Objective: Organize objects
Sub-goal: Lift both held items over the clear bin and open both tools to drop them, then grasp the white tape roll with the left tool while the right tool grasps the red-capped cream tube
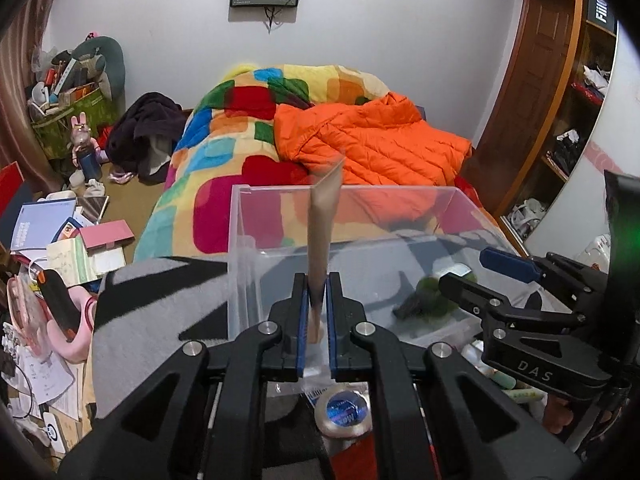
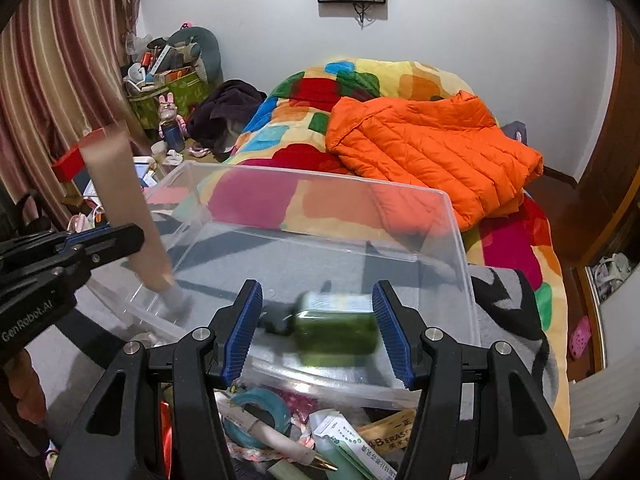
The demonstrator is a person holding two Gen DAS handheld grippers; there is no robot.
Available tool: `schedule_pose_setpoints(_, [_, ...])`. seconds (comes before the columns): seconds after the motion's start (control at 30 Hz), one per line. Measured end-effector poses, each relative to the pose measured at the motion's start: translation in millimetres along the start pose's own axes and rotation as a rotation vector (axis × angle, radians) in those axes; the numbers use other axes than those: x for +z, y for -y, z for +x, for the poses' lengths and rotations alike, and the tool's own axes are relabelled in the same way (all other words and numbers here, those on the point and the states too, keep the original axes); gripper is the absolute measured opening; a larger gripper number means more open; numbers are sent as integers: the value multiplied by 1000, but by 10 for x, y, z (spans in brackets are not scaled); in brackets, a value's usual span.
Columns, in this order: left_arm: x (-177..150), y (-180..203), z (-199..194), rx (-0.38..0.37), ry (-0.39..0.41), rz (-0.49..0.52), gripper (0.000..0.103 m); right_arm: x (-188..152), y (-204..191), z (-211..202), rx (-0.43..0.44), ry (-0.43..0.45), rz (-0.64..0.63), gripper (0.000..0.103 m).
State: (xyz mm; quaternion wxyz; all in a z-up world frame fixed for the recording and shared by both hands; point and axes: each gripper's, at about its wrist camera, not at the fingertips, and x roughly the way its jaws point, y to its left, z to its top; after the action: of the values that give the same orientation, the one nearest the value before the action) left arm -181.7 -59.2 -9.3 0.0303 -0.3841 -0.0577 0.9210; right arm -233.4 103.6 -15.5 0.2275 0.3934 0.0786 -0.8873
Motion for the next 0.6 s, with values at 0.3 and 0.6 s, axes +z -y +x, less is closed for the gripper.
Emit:
schedule_pose_setpoints(0.3, [-86, 81, -205, -12, 12, 32, 30, -72, 28, -266, 18, 37, -2, 58])
schedule_pose_setpoints(0.6, [-271, 143, -439, -3, 32, 59, 55, -292, 154, -602, 1, 78, -11, 62])
